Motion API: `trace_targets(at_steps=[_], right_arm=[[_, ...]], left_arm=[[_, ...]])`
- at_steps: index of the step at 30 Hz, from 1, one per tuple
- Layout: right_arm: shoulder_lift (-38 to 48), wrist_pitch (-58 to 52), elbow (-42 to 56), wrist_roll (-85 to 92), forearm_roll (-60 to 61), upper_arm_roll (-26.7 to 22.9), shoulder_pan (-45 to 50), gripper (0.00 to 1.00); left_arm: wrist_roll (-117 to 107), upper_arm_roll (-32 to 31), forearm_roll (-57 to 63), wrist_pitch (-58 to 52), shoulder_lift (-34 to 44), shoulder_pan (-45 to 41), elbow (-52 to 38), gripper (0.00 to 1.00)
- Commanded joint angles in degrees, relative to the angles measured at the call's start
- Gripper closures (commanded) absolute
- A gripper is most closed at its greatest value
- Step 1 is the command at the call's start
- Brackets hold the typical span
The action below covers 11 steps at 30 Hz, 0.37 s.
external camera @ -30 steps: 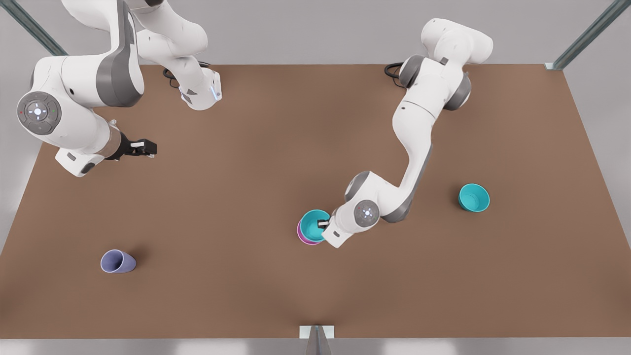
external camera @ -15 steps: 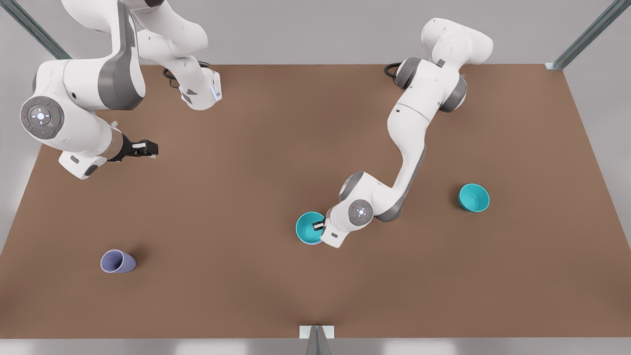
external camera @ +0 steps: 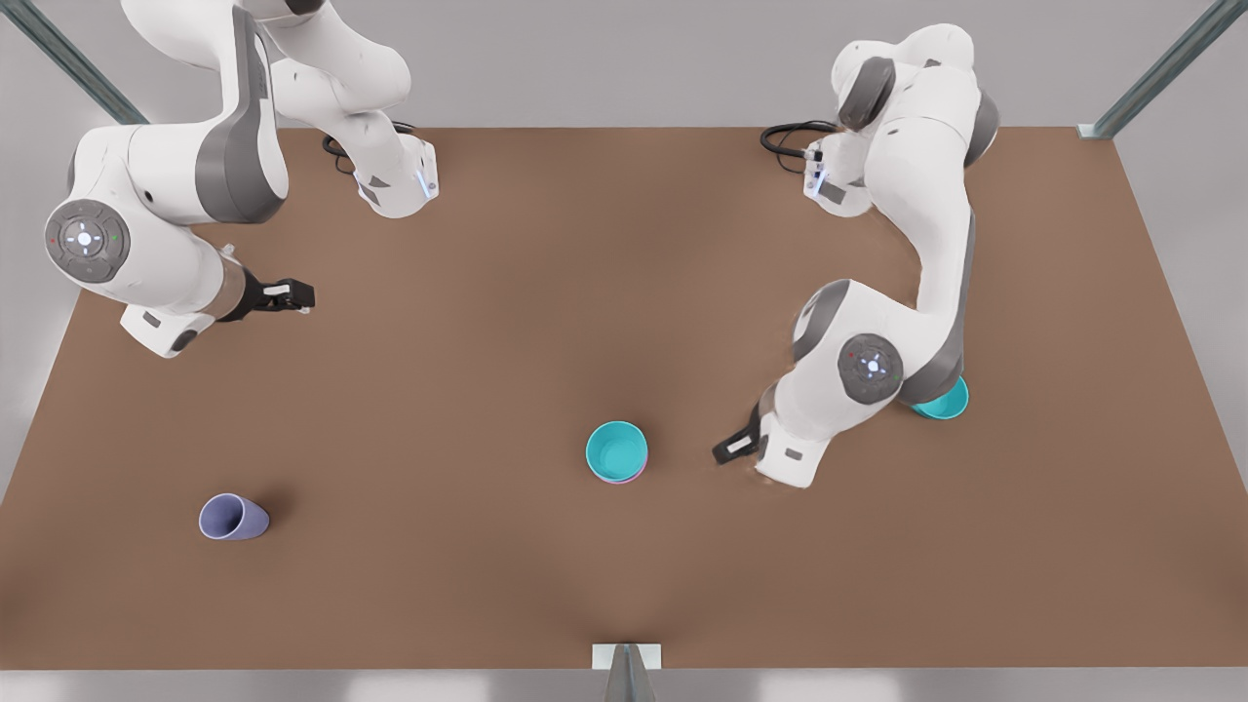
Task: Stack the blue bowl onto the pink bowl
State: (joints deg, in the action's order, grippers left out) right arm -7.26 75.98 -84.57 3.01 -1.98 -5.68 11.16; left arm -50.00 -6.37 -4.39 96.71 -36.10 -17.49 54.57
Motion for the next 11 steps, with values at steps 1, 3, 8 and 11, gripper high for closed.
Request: trace_targets(at_steps=[1, 3, 8, 11], right_arm=[[0.0, 0.0, 0.0, 0.3, 0.1, 0.0, 0.0, 0.00], [0.0, 0.0, 0.0, 0.4, 0.1, 0.0, 0.2, 0.00], [0.1, 0.4, 0.0, 0.4, 0.0, 0.0, 0.0, 0.00], [0.1, 0.4, 0.0, 0.4, 0.0, 0.0, 0.0, 0.00]], left_arm=[[17.7, 0.0, 9.9, -24.6, 6.3, 3.0, -0.1, 0.00], [34.6, 0.0, 11.6, -31.1, 9.2, 8.3, 0.4, 0.00], [54.3, -3.8, 9.8, -12.9, 24.1, 18.4, 25.9, 0.00], [54.0, -3.7, 9.1, -14.4, 23.8, 18.4, 24.9, 0.00]])
